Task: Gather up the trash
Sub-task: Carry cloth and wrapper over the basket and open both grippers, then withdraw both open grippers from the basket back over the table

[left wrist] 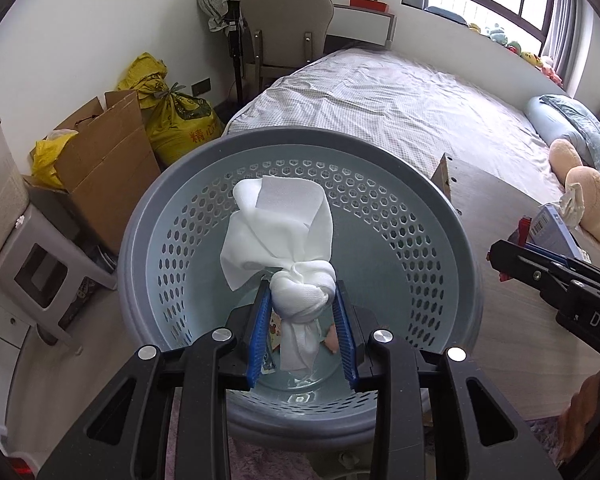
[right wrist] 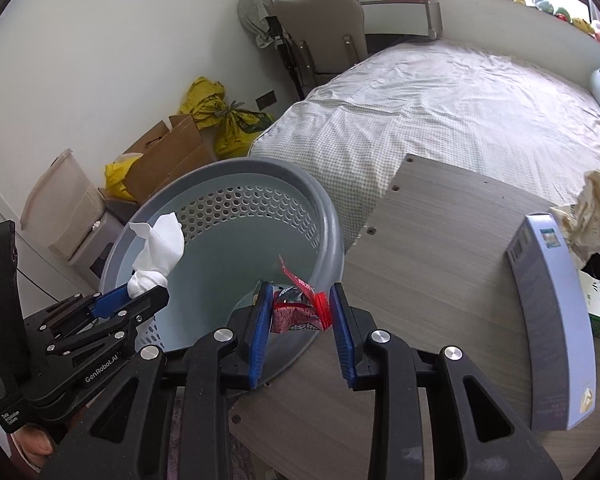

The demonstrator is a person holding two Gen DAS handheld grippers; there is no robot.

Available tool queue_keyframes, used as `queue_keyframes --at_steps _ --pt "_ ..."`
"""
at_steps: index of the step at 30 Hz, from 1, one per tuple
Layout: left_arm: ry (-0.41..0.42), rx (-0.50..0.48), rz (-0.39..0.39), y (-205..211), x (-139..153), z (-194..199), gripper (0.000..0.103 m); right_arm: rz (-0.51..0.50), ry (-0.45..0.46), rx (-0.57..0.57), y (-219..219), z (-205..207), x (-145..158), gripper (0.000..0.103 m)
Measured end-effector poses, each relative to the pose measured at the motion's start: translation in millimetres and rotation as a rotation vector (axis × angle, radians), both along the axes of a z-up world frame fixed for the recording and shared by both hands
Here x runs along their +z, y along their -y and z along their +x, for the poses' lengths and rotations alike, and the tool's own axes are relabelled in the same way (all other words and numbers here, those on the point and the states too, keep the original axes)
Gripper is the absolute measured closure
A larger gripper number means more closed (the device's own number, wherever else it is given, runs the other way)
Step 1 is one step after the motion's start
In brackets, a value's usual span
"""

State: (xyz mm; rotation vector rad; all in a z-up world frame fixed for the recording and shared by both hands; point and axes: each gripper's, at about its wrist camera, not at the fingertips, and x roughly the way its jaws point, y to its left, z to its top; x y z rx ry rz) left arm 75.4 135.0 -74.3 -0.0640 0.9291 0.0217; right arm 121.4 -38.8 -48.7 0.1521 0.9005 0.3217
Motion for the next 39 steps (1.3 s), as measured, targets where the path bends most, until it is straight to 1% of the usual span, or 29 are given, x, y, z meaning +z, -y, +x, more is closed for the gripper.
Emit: queue_keyframes --at_steps 5,10,14,16,17,18,22,24,27,31,35,37,39 --pt "-0.017 -0.003 -0.004 -7 -6 11 0.073 -0.003 -0.006 0.038 -20 17 -2 0.073" --pt "-0.029 0.003 -0.009 -13 -10 20 0.073 0.001 -0.005 0.059 -31 27 -3 0.072" --pt "-0.023 0.009 -0.015 -16 -8 22 0.072 0.004 -0.004 0.064 -34 31 -4 0.064" --pt "-0.02 0.012 -0.02 -18 -7 22 0.069 0.001 -0.002 0.068 -35 32 -4 0.058" --pt "-0.018 0.016 -0.02 -19 -6 22 0.065 -0.001 -0.002 0.069 -35 32 -4 0.05" --pt "-0.015 0.02 -0.02 -20 -6 22 0.062 -0.002 0.002 0.067 -35 31 -3 0.046" --pt "-0.007 0.036 -0.019 -25 -3 19 0.057 -0.005 0.011 0.06 -34 29 -1 0.046" --pt "0.002 0.043 -0.015 -26 -1 17 0.051 -0.009 0.015 0.057 -34 28 0 0.045" --pt "0.014 0.049 -0.014 -26 2 13 0.046 -0.014 0.022 0.054 -34 26 2 0.042" --pt "0.028 0.06 -0.013 -26 6 7 0.042 -0.018 0.028 0.053 -35 22 5 0.041" --pt "0.029 0.073 -0.013 -30 10 2 0.036 -0.014 0.038 0.051 -33 16 9 0.04" --pt "0.035 0.08 -0.008 -31 13 -2 0.036 -0.01 0.045 0.049 -32 13 11 0.039" --pt "0.044 0.088 -0.003 -31 17 -6 0.035 -0.007 0.049 0.046 -30 11 12 0.036"
